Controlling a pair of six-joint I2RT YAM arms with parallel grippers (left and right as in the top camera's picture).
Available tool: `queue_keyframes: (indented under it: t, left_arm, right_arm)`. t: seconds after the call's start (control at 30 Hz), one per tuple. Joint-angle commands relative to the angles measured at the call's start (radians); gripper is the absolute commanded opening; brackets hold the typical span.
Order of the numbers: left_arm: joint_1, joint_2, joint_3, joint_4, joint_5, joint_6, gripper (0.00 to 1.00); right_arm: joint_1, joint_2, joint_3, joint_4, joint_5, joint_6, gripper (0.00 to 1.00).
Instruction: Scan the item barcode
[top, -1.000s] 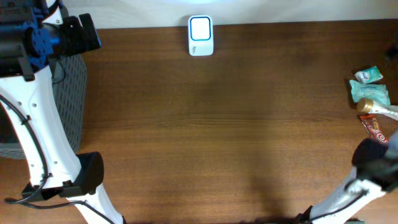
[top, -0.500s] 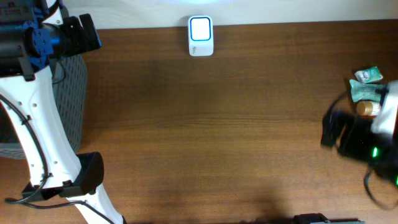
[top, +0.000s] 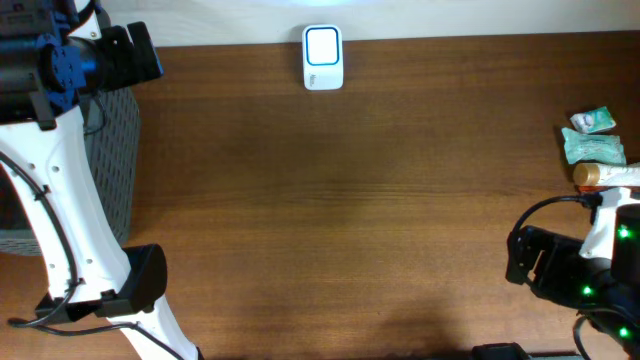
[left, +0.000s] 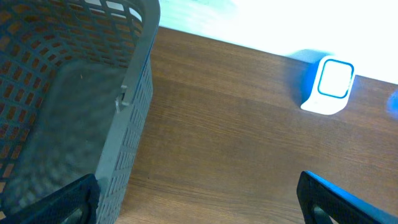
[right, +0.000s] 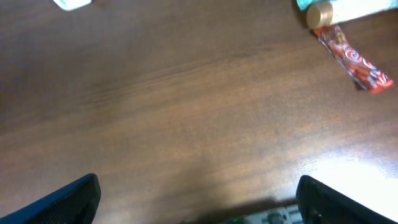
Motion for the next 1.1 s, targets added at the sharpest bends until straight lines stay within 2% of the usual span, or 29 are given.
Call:
queue_keyframes:
  t: [0.0,0.13,0.2,0.3,0.4,0.47,0.53,0.67,0.77,1.07]
  left_arm:
    - [0.002,-0.005,0.001,0.000,0.000,0.009,0.99]
    - [0.002,-0.005,0.001,0.000,0.000,0.009,0.99]
    - [0.002,-0.005,0.001,-0.001,0.000,0.009,0.99]
    - [0.002,-0.005,0.001,0.000,0.000,0.009,0.99]
    - [0.002,-0.005,0.001,0.000,0.000,0.010,0.99]
    - [0.002,-0.005,0.001,-0.001,0.000,0.009,0.99]
    - [0.002,-0.005,0.001,0.000,0.000,0.009,0.99]
    - [0.002,-0.005,0.001,0.000,0.000,0.009,0.99]
    - [0.002,-0.005,0.001,0.000,0.000,0.009,0.99]
    - [0.002,-0.005,0.001,0.000,0.000,0.010,0.99]
  right_arm:
    - [0.008,-0.040,-0.134,0.087,-0.010,-0.064,0.99]
    - [0.008,-0.252,-0.557,0.484,-0.079,-0.198,0.99]
    - [0.008,-0.404,-0.819,0.735,-0.130,-0.258,0.99]
    - [0.008,-0.589,-1.147,1.070,-0.130,-0.257,0.99]
    - [0.008,-0.727,-1.392,1.337,-0.134,-0.257,0.99]
    - [0.008,-0.808,-1.507,1.450,-0.138,-0.257,0.99]
    - [0.008,-0.880,-1.591,1.527,-0.141,-0.257,0.99]
    - [0.008,-0.947,-1.646,1.553,-0.134,-0.257,0.99]
    - [0.005,-0.952,-1.677,1.601,-0.124,-0.260,0.99]
    - [-0.028,-0.952,-1.678,1.593,-0.055,-0.276,0.99]
